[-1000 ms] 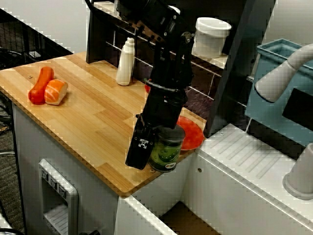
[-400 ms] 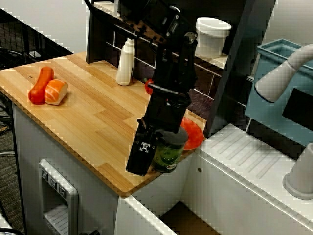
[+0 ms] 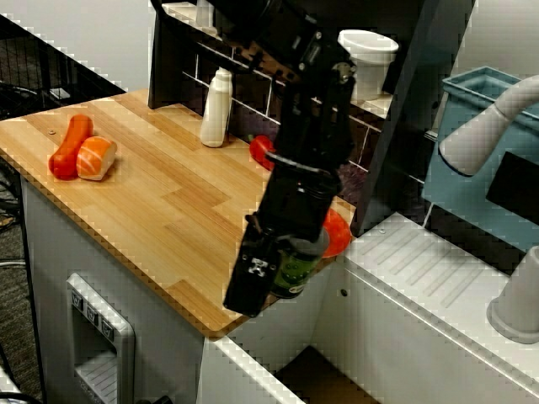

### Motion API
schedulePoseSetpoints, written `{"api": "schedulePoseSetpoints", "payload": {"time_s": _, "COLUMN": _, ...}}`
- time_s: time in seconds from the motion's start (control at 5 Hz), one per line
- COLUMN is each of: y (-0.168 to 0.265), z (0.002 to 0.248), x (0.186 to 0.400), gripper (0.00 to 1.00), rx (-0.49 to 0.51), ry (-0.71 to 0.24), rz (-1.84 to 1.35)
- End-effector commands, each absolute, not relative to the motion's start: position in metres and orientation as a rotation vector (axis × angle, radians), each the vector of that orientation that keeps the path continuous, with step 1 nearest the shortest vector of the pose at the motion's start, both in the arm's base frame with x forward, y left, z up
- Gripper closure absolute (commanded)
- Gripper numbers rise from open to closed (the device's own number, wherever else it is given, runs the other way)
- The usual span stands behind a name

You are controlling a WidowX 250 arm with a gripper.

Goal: Push into sink

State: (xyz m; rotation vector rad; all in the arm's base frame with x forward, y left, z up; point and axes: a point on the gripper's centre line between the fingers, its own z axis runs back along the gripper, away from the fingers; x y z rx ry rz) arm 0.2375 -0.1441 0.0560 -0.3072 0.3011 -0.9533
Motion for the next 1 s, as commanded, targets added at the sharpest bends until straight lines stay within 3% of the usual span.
{"api": "schedulePoseSetpoints", "payload": {"time_s": 0.0, "y": -0.145, "z": 0.069, "x": 0.239, "gripper": 0.0, "rx": -0.296, "ry": 0.244, "rz": -0.969}}
{"api": "schedulePoseSetpoints", "payload": {"time_s": 0.4, "y": -0.14, "z": 0.072, "x": 0.234, "gripper": 0.0, "rx": -0.301, "ry": 0.232, "rz": -0.967}}
{"api": "schedulePoseSetpoints", "payload": {"time_s": 0.6, "y": -0.134, "z": 0.072, "x": 0.232, "gripper": 0.0, "rx": -0.206, "ry": 0.187, "rz": -0.912}}
{"api": "schedulePoseSetpoints", "payload": {"time_s": 0.8, "y": -0.134, "z": 0.072, "x": 0.232, "gripper": 0.0, "rx": -0.206, "ry": 0.187, "rz": -0.912}}
